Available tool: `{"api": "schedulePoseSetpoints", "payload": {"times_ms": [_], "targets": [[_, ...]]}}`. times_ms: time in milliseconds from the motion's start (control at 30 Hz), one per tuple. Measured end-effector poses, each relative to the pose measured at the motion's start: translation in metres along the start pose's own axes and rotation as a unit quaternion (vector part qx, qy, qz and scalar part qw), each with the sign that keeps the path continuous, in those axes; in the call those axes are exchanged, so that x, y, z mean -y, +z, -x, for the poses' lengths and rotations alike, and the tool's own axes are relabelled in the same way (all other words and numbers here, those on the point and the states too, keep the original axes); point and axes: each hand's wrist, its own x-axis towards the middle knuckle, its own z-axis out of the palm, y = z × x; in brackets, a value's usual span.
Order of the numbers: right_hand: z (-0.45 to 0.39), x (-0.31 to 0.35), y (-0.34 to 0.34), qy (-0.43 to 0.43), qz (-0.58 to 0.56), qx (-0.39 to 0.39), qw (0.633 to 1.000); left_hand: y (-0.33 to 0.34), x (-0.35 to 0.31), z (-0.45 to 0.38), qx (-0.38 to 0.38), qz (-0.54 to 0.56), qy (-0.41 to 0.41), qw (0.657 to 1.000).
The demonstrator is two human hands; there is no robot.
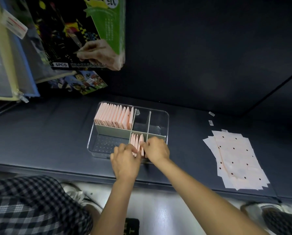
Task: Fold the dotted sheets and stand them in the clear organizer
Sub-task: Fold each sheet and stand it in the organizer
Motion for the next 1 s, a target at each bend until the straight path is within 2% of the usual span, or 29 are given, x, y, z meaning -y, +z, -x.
{"api": "schedulePoseSetpoints", "payload": {"times_ms": [133, 267, 400, 467, 567, 633, 733, 867, 1000], "targets": [[-0.005, -0.003, 0.000, 0.033, -0.020, 0.017, 0.999, -0.001, 0.002, 0.003, 0.001, 0.006, 0.003, 1.000], [0.002, -0.009, -0.005, 0.005, -0.067, 0.024, 0.997, -0.003, 0.001, 0.005, 0.017, -0.007, 0.009, 1.000], [0.022, -0.055, -0.022, -0.032, -0.101, -0.042, 0.994, -0.003, -0.007, 0.008, 0.008, -0.004, 0.019, 1.000], [0.029, -0.102, -0.037, -0.020, -0.093, -0.089, 0.991, -0.002, -0.022, 0.013, -0.014, 0.025, 0.056, 0.998], [0.036, -0.184, -0.062, 0.027, -0.093, -0.139, 0.985, 0.004, -0.053, 0.029, -0.011, 0.049, 0.178, 0.983], [0.039, -0.236, -0.076, 0.069, -0.078, -0.164, 0.981, 0.013, -0.071, 0.046, 0.029, 0.059, 0.265, 0.962], [0.045, -0.292, -0.089, 0.120, -0.034, -0.169, 0.978, 0.035, -0.083, 0.070, 0.133, 0.044, 0.331, 0.933], [0.047, -0.318, -0.089, 0.112, -0.014, -0.150, 0.982, 0.066, -0.070, 0.088, 0.263, -0.030, 0.318, 0.910], [0.042, -0.317, -0.082, 0.073, 0.049, -0.163, 0.983, 0.077, -0.057, 0.091, 0.297, -0.109, 0.323, 0.892]]}}
